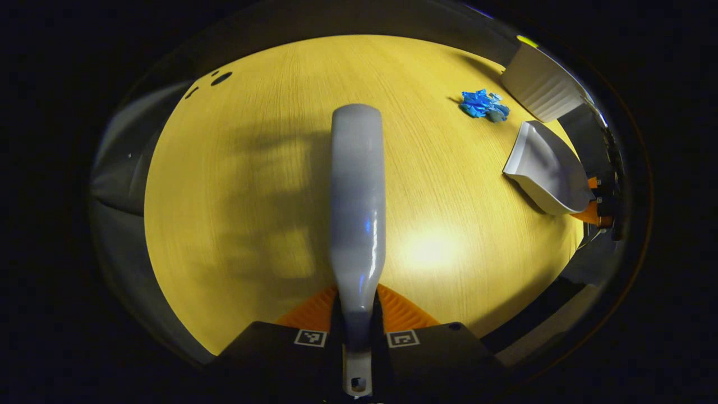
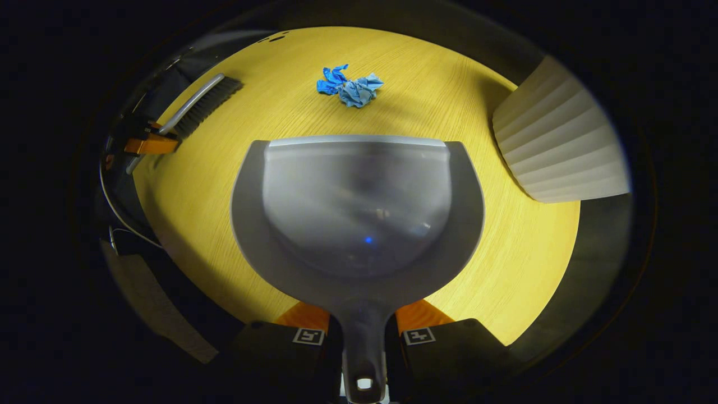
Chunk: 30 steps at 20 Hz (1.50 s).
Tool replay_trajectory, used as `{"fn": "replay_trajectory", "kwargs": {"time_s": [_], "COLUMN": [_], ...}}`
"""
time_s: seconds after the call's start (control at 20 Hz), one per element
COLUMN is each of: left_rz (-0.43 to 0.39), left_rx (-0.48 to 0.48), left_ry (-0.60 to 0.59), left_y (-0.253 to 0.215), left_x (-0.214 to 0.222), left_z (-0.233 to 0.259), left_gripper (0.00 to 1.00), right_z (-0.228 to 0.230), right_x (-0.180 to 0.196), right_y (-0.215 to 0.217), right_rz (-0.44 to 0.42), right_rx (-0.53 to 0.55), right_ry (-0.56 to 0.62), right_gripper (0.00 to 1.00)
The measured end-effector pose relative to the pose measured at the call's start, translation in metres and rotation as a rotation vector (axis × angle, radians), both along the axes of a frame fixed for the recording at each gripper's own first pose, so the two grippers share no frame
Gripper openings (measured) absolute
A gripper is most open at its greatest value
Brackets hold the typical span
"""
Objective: Pick up the small broom and dustpan from the desktop, sweep the trash into the dustpan with the broom, and then empty the trash into the garbage bin.
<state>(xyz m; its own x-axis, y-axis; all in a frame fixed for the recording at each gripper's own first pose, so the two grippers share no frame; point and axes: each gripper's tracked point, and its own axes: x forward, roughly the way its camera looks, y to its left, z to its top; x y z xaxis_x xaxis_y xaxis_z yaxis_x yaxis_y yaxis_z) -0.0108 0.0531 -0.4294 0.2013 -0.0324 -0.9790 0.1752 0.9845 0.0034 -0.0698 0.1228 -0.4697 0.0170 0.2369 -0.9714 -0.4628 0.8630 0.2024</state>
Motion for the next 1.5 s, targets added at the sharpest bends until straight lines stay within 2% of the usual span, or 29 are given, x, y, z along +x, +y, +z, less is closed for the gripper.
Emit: {"fn": "replay_trajectory", "kwargs": {"time_s": [0.35, 0.4, 0.5, 0.75, 1.1, 1.35, 1.5], "left_rz": [-0.049, -0.054, -0.081, -0.215, -0.417, -0.569, -0.602], "left_rx": [-0.024, -0.026, -0.018, 0.01, -0.017, -0.028, -0.048], "left_ry": [-0.046, -0.058, -0.082, -0.115, -0.111, -0.079, -0.047], "left_y": [-0.003, -0.004, -0.007, -0.026, -0.083, -0.12, -0.135], "left_x": [0.009, 0.013, 0.025, 0.081, 0.149, 0.162, 0.152], "left_z": [0.019, 0.022, 0.029, 0.03, 0.02, 0.013, 0.012], "left_gripper": [0.2, 0.17, 0.2, 0.21, 0.2, 0.2, 0.21], "right_z": [0.002, 0.002, 0.005, 0.008, 0.013, 0.015, 0.017], "right_x": [-0.001, 0.0, 0.0, -0.002, -0.002, 0.0, -0.004], "right_y": [0.002, 0.002, 0.002, 0.002, 0.002, 0.002, 0.001], "right_rz": [0.004, 0.003, -0.002, -0.01, 0.002, 0.005, 0.004], "right_rx": [0.008, 0.007, 0.007, 0.003, -0.01, -0.023, -0.023], "right_ry": [-0.013, -0.02, -0.026, 0.007, 0.035, 0.047, 0.049], "right_gripper": [0.36, 0.36, 0.36, 0.36, 0.36, 0.36, 0.36]}}
